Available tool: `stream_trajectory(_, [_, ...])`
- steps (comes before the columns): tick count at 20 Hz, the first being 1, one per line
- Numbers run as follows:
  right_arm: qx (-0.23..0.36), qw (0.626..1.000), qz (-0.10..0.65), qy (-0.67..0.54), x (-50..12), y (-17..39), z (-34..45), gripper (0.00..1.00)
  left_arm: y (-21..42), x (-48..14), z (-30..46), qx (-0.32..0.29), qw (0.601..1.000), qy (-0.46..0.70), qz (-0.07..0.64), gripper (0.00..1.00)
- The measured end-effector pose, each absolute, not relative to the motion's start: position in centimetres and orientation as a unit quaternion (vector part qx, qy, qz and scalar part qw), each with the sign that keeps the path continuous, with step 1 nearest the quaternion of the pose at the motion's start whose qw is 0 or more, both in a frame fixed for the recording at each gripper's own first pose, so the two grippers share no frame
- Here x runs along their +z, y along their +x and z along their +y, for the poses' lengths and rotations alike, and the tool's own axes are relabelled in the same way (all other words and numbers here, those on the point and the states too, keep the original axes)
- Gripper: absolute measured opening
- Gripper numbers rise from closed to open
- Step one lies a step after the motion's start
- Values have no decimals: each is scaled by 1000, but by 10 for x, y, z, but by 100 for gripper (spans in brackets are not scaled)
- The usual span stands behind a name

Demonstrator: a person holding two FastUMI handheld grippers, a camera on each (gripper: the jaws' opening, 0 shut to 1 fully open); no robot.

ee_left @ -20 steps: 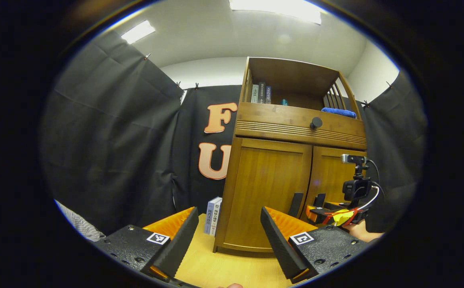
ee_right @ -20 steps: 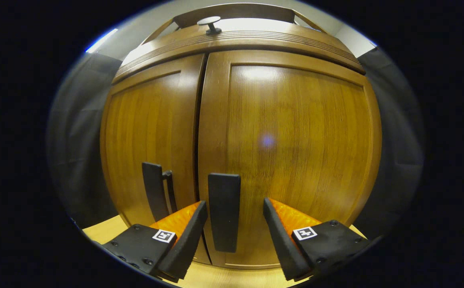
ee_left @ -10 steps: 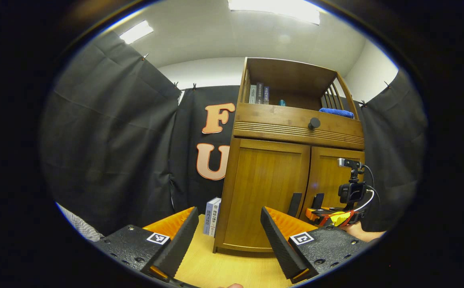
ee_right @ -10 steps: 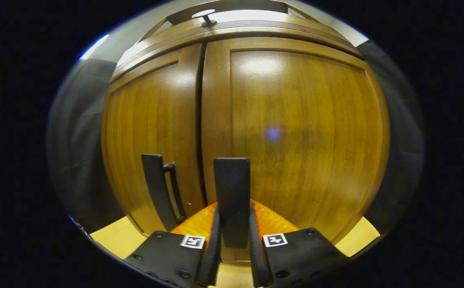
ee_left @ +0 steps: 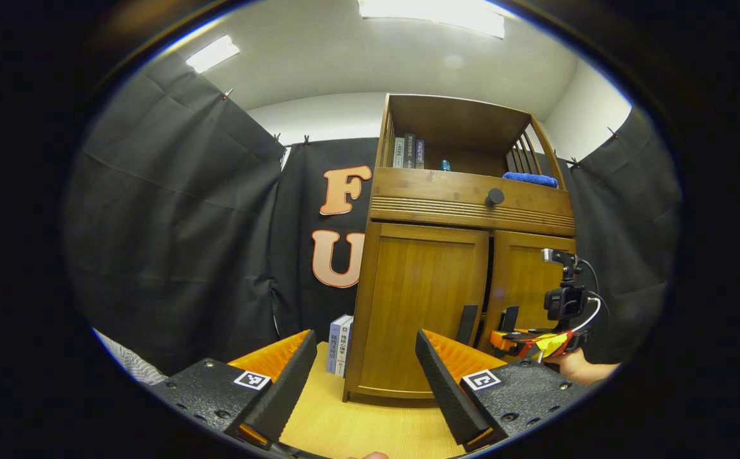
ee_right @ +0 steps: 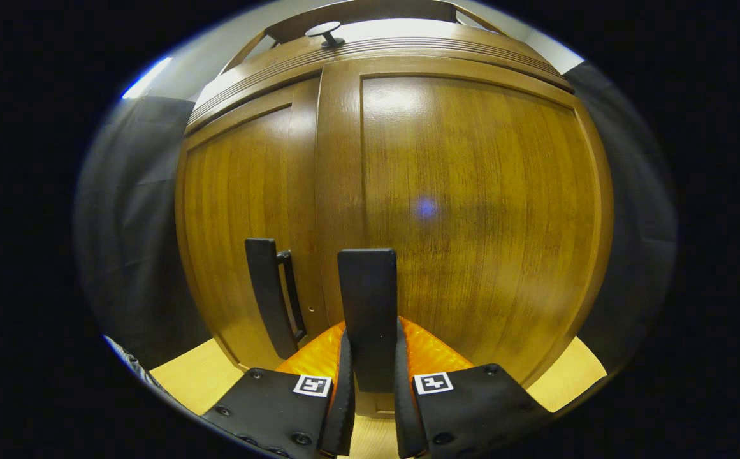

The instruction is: Open the right door of the double-door shoe cabinet with the right hand, and open the left door with the left hand.

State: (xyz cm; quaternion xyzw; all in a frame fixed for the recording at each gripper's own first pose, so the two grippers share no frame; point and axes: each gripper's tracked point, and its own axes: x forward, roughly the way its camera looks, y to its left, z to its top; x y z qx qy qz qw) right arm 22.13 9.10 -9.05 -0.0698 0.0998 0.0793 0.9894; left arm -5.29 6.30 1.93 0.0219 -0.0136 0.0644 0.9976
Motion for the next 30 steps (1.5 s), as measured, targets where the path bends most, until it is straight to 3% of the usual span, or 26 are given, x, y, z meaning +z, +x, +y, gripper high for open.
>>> stream_trajectory(2, [82, 989, 100, -69, -88, 207, 88, 38, -55, 16, 61, 61, 998, 19, -11, 98])
stream_trajectory(3, [85, 989, 98, -71, -87, 201, 86, 30, -56, 15, 61, 59, 998, 19, -10, 98])
stream_trajectory(4, [88, 989, 94, -69, -86, 198, 85, 38, -55, 14, 59, 56, 998, 19, -10, 98])
stream_trajectory(10, [74, 991, 87, -69, -78, 167, 69, 34, -52, 5, 43, 33, 999, 17, -1, 94])
stream_trajectory(15, [54, 993, 85, -67, -70, 147, 50, 34, -42, -1, 24, 7, 1000, 17, 4, 95])
stream_trajectory(16, [49, 993, 84, -66, -69, 145, 48, 38, -40, -3, 21, 3, 1000, 18, 5, 95])
stream_trajectory(20, [23, 995, 80, -61, -63, 138, 37, 29, -33, -6, 6, -16, 1000, 9, 6, 92])
stream_trajectory(21, [18, 995, 80, -60, -62, 136, 34, 37, -31, -7, 3, -21, 1000, 7, 6, 91])
stream_trajectory(22, [15, 995, 81, -59, -62, 134, 31, 35, -29, -7, 0, -25, 1000, 6, 7, 95])
stream_trajectory(26, [0, 995, 85, -59, -61, 126, 23, 29, -25, -13, -6, -33, 999, 5, 6, 95])
stream_trajectory(28, [-5, 994, 81, -69, -57, 124, 19, 37, -22, -16, -8, -36, 999, 3, 10, 98])
stream_trajectory(30, [-12, 994, 80, -79, -56, 122, 11, 29, -20, -18, -8, -36, 999, 2, 10, 94])
